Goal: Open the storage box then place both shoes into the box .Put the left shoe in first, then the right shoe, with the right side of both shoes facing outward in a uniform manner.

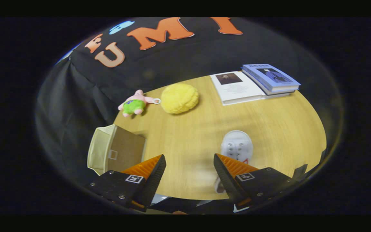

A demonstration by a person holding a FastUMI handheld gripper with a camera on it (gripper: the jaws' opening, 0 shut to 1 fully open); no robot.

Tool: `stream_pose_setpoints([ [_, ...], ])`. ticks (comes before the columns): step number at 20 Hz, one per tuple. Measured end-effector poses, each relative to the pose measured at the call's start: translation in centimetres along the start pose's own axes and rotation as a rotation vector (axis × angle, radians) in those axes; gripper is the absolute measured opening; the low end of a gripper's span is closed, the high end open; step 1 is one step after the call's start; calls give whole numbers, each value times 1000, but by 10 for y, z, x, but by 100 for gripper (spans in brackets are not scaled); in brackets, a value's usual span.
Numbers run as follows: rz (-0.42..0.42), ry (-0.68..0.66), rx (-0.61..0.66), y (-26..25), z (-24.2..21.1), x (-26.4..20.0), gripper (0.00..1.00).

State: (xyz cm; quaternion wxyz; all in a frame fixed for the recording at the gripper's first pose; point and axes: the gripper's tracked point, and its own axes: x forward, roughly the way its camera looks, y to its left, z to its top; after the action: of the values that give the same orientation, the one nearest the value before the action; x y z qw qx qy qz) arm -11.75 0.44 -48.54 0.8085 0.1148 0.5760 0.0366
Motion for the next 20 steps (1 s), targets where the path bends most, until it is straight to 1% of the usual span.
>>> stream_pose_setpoints([
  [1, -33, 9, 11, -21, -4, 8, 89],
  [3, -84, 71, 43, -59, -25, 23, 87],
  [7, -107, 126, 111, -95, -54, 40, 82],
  [10, -139, 173, 115, -116, -77, 55, 76],
  [12, -117, 190, 149, -115, -86, 65, 72],
  [13, -108, 202, 164, -114, -89, 68, 69],
  [14, -92, 174, 174, -111, -82, 68, 64],
  [16, -74, 190, 187, -104, -87, 72, 56],
  [18, -74, 187, 187, -107, -85, 76, 43],
  [20, -58, 176, 226, -111, -83, 69, 32],
])
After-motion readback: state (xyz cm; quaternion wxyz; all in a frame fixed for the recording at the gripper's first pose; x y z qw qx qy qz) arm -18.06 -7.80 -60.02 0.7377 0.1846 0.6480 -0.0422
